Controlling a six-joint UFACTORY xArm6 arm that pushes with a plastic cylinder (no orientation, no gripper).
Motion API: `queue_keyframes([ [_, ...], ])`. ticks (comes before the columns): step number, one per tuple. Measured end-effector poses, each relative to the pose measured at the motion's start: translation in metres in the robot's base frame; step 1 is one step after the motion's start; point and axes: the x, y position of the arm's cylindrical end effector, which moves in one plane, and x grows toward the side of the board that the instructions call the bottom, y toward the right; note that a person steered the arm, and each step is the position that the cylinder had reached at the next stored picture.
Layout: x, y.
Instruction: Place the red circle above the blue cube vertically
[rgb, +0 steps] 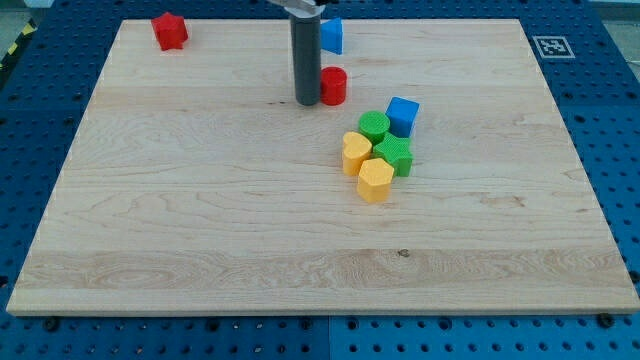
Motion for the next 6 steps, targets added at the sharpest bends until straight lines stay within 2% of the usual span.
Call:
queue_keyframes([
  [2, -0.026, -0.010],
  [4, -0.033, -0.011],
  [5, -0.030, 0.006],
  [6, -0.009, 0.011],
])
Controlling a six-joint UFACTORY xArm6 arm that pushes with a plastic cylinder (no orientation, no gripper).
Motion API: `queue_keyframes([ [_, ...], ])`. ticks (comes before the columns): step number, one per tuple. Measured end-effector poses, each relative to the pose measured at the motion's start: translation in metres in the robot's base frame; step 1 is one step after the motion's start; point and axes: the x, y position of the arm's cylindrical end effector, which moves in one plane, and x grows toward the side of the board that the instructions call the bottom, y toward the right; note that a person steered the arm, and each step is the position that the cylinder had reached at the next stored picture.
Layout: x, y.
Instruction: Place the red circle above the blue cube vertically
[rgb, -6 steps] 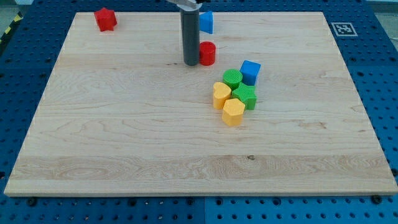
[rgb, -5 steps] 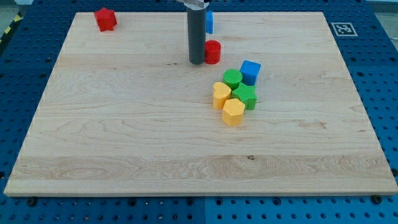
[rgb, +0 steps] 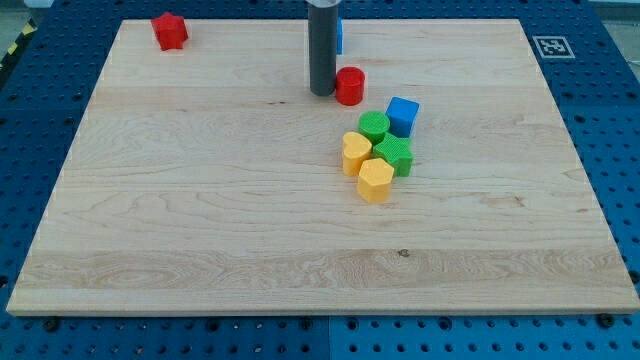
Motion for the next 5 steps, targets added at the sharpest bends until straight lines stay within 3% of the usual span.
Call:
queue_keyframes([
  [2, 0.007, 0.039],
  [5, -0.014, 0.065],
])
